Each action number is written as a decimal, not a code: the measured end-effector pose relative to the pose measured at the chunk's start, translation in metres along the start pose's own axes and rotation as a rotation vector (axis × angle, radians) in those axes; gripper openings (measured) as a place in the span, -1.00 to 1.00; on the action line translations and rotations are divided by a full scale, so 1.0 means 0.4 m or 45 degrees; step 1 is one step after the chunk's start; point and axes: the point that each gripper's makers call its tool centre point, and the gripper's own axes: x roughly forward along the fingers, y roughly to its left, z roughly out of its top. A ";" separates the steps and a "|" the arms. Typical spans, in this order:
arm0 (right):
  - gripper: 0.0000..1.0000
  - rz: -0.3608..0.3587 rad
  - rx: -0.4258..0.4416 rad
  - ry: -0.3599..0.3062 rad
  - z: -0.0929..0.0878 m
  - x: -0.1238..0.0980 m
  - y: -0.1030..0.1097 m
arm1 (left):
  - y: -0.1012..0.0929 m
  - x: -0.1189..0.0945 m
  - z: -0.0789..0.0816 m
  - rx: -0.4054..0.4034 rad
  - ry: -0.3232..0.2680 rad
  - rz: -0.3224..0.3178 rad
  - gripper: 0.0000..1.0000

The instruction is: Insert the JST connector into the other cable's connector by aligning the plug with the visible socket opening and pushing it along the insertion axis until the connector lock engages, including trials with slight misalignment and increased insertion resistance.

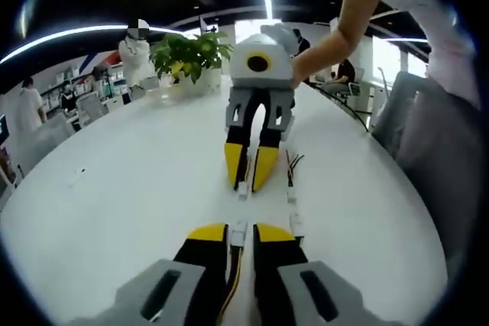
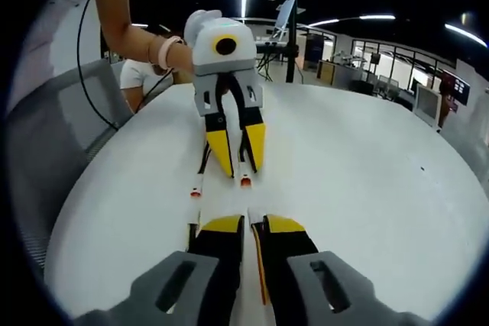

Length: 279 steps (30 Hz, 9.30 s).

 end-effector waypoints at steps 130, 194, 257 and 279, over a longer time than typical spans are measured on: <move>-0.94 0.115 -0.134 0.109 0.036 -0.018 0.032 | -0.043 0.058 0.079 0.178 0.017 -0.155 -1.00; -0.88 -0.013 0.128 -0.157 0.007 0.014 -0.034 | 0.021 0.076 0.033 -0.082 -0.088 0.031 -0.92; -0.61 -0.010 0.129 -0.261 0.041 -0.065 0.121 | -0.109 -0.036 0.042 -0.122 -0.082 0.066 -0.53; -0.72 -0.025 0.129 -0.217 -0.006 -0.036 0.121 | -0.125 -0.017 0.010 -0.155 -0.080 0.065 -0.71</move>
